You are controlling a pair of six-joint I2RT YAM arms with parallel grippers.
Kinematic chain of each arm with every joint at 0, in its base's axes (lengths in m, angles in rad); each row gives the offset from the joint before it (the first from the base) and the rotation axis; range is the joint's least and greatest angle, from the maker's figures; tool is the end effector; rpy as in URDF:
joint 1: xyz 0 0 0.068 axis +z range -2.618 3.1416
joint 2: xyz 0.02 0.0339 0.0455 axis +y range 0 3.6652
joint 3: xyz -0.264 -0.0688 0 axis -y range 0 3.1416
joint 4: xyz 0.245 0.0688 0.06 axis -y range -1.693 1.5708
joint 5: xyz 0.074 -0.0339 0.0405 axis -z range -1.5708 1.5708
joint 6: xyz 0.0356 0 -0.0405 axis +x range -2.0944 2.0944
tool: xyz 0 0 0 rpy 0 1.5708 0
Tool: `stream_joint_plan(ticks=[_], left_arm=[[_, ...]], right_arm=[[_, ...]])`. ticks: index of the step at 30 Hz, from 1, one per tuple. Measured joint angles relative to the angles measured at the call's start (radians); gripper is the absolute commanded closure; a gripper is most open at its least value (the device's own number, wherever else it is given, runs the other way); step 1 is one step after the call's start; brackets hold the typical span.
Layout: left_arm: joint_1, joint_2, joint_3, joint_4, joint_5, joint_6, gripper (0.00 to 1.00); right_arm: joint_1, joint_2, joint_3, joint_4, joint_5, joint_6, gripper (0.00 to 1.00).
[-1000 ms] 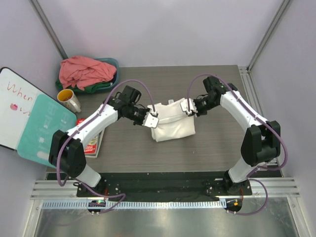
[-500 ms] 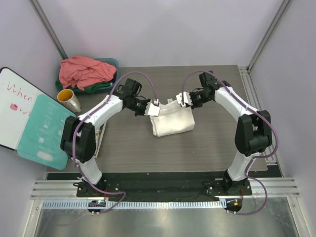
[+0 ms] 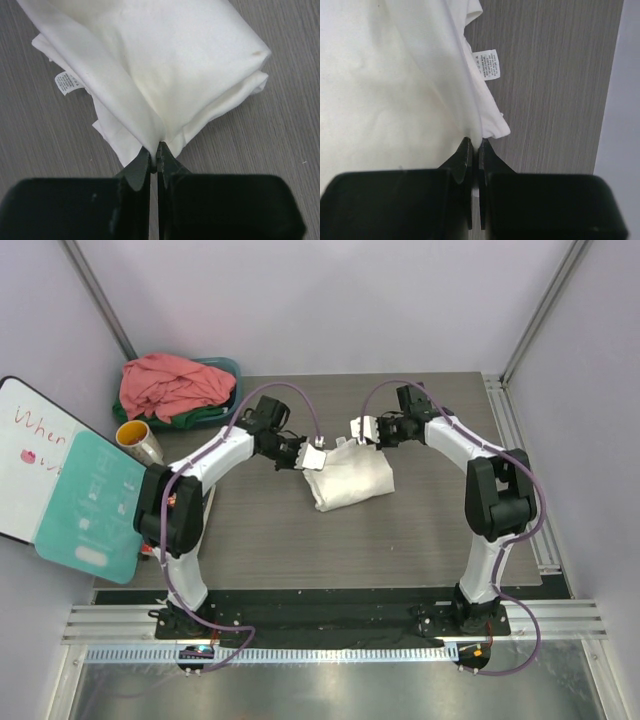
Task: Fold and stack the t-shirts
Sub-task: Fold the tshirt
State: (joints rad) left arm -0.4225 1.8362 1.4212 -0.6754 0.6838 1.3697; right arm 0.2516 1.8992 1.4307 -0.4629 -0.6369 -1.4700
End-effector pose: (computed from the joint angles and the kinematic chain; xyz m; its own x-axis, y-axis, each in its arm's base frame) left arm 0.3416 -0.1782 0.2343 0.4108 0.6481 -0.6413 0.9092 -0.2390 0.3409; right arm 0.3938 0.1231 0.2239 0.4629 -0.7069 -0.5348 -0.8280 -0.1293 -0.5457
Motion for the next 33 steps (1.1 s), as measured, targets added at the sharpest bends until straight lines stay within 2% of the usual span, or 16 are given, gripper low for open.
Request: stream_joint_plan(ticks=[10,11,12,14,15,16,17,22,27,31,33], left_arm=[[0.021,0.067,0.057,0.013,-0.011,0.001,1.00],[0.023,0.071,0.060,0.014,-0.011,0.002,1.00],[0.025,0.077,0.065,0.014,-0.011,0.003,1.00],[0.029,0.086,0.075,0.014,-0.011,0.005,0.99],[0.031,0.089,0.080,0.013,-0.013,0.005,0.80],[0.032,0.092,0.082,0.012,-0.019,0.005,0.47],[0.034,0.093,0.083,0.010,-0.026,0.011,0.01],[0.058,0.099,0.075,0.032,-0.053,-0.037,0.00],[0.097,0.047,-0.092,0.353,-0.092,-0.190,0.00],[0.109,0.025,-0.172,0.518,-0.123,-0.248,0.00],[0.108,0.024,-0.170,0.580,-0.127,-0.266,0.00]], right_arm=[[0.001,0.048,0.000,0.175,0.011,0.082,0.97],[0.002,0.051,0.000,0.190,0.012,0.089,0.93],[0.003,0.055,0.000,0.211,0.014,0.100,0.79],[0.005,0.065,0.000,0.245,0.017,0.122,0.61],[0.007,0.072,0.000,0.271,0.027,0.128,0.46],[0.009,0.080,-0.001,0.296,0.042,0.138,0.36],[0.009,0.087,-0.002,0.317,0.056,0.149,0.32],[0.009,0.104,-0.056,0.479,0.146,0.198,0.30],[0.009,0.103,-0.134,0.632,0.257,0.275,0.34],[0.008,0.093,-0.139,0.634,0.300,0.346,0.36],[0.000,0.085,-0.101,0.547,0.270,0.394,0.36]])
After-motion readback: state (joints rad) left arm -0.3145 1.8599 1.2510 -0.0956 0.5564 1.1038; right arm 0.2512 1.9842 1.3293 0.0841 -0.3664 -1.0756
